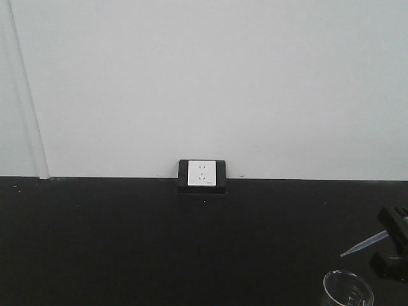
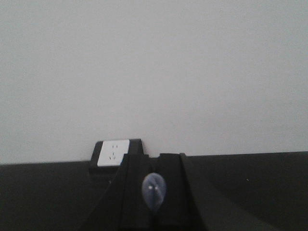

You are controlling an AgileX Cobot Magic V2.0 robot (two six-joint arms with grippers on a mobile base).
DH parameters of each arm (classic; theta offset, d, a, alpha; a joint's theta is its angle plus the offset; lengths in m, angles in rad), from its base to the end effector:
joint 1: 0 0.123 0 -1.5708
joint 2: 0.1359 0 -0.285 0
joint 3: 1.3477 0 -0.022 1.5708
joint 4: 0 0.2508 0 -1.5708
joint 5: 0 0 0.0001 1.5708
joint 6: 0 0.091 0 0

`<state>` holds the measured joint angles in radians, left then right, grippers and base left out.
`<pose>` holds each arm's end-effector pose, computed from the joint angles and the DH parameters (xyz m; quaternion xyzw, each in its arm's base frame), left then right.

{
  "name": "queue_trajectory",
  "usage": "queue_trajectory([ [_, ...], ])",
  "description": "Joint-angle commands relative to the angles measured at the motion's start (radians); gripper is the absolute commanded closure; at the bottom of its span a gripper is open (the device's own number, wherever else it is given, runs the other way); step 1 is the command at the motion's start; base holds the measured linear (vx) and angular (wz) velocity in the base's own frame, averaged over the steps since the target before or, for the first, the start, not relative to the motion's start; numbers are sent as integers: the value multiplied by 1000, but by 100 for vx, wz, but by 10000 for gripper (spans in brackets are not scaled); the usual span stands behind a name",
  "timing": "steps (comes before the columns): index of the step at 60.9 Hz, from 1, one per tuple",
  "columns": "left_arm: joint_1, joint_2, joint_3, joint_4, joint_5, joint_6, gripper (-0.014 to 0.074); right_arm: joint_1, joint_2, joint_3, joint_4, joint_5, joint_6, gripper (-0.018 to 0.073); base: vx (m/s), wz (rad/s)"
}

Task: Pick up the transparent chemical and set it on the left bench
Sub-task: 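Hold the dropper in the right gripper, raised clear of the beaker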

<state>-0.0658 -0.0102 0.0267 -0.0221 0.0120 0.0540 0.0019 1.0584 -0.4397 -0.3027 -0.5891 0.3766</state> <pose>0.0566 -0.0038 0.2036 0.0336 0.6852 -0.0124 0.7274 0.2122 0.0154 0.2831 -0.0180 0.6941 0.1022 0.7124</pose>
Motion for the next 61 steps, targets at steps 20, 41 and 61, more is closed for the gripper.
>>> queue_trajectory([
  [20,-2,-19,16,-1,-78,-8,600,-4,-291,-185,-163,749,109,562,0,0],
  [41,-2,-19,16,-1,-78,-8,600,96,-374,-185,171,837,-261,559,0,0],
  [61,-2,-19,16,-1,-78,-8,600,226,-374,-185,309,820,-439,559,0,0],
])
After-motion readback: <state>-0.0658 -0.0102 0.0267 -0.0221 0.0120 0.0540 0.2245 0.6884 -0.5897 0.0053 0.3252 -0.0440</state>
